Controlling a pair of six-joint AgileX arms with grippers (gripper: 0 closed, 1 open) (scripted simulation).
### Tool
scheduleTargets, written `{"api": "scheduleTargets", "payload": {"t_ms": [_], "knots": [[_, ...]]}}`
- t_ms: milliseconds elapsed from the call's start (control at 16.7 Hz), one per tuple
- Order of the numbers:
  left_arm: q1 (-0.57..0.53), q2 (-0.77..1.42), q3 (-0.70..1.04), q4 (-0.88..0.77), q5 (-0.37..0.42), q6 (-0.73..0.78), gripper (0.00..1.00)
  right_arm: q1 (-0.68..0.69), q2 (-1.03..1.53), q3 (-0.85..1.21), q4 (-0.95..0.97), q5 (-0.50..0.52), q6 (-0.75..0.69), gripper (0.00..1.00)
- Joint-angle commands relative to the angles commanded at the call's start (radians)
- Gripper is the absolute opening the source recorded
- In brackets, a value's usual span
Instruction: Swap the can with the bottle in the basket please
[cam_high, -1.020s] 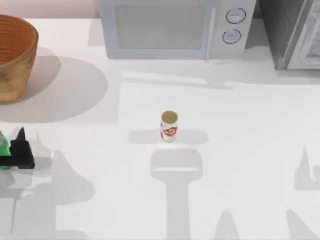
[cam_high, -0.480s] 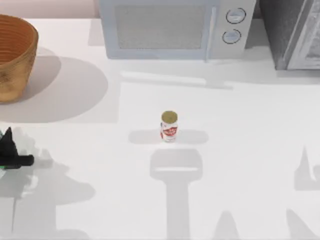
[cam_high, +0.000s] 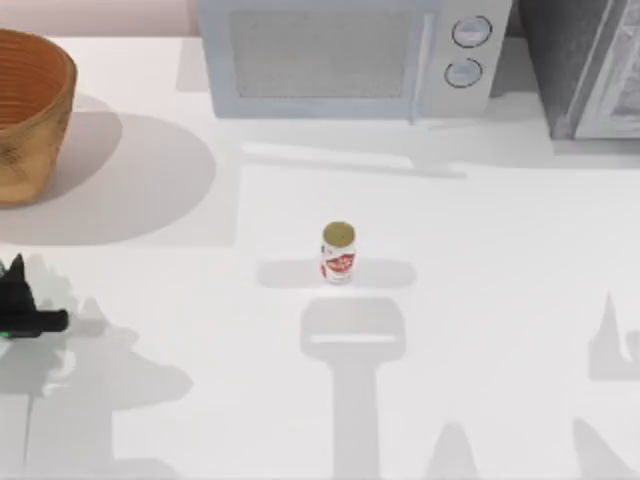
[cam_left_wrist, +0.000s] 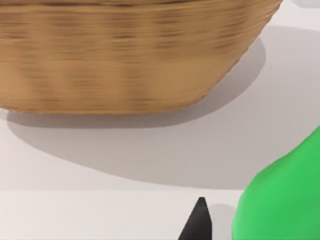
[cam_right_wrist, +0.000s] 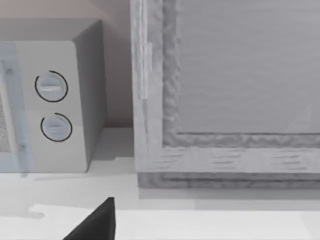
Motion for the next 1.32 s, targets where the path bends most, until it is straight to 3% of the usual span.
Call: {"api": "scheduleTargets", "payload": {"t_ms": [300, 540, 780, 960, 1320], "knots": [[-0.009, -0.005, 0.003, -0.011, 0.004, 0.0, 0.0, 0.0, 0.0, 0.0, 0.0, 0.0, 0.0, 1.0], [-0.107, -0.071, 0.083, -0.147, 0.056, -0.001, 0.0, 0.0, 0.0, 0.0, 0.0, 0.0, 0.0, 1.0], [-0.223, -0.18, 0.253, -0.386, 0.131, 0.003, 0.0, 0.0, 0.0, 0.0, 0.0, 0.0, 0.0, 1.0], [-0.25, -0.256, 0.424, -0.605, 0.169, 0.008, 0.0, 0.0, 0.0, 0.0, 0.0, 0.0, 0.0, 1.0], [-0.107, -0.337, 0.8, -1.061, 0.169, 0.022, 0.0, 0.0, 0.0, 0.0, 0.0, 0.0, 0.0, 1.0]]}}
